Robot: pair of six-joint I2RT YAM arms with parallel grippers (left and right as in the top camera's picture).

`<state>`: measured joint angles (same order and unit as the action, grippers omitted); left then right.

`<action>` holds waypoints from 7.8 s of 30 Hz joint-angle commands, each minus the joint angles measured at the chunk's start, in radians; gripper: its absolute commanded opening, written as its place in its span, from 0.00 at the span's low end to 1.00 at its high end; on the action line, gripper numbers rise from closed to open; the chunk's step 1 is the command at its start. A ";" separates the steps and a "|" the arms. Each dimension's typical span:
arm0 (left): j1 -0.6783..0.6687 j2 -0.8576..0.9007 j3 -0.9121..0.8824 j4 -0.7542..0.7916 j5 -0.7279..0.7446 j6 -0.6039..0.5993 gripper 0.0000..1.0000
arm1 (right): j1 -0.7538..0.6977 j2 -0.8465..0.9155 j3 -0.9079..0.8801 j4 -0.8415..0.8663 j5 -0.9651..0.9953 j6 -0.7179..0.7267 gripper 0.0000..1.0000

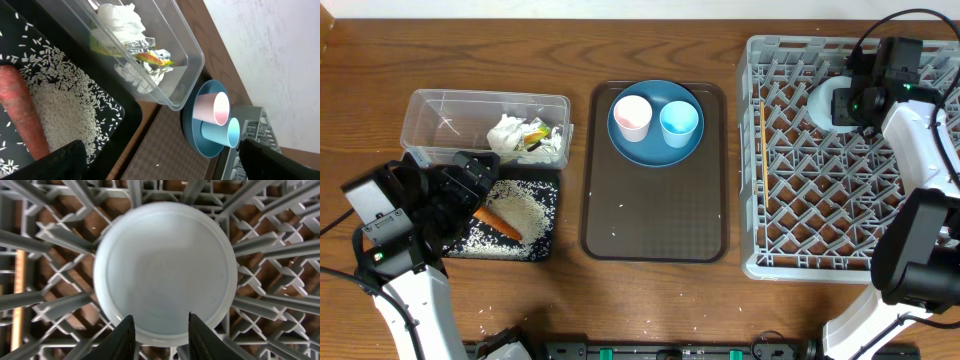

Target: Sort waste into correct bins and load items into the dishwasher rack

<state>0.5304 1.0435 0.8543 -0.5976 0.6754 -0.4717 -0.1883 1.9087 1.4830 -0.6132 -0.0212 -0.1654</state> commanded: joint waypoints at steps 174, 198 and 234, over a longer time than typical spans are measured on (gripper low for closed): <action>0.006 -0.003 0.019 -0.006 0.005 -0.001 1.00 | 0.884 -0.320 -0.004 -0.394 -0.090 0.274 0.74; 0.006 -0.003 0.019 -0.006 0.006 -0.002 1.00 | 0.719 -0.523 -0.005 -0.671 0.073 0.307 0.99; -1.122 0.024 0.019 -0.143 -0.551 -0.269 0.72 | 0.719 -0.523 -0.005 -0.671 0.073 0.307 0.99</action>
<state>-0.5251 1.0447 0.8543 -0.7368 0.2874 -0.6846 0.5400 1.3918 1.4708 -1.2831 0.0422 0.1265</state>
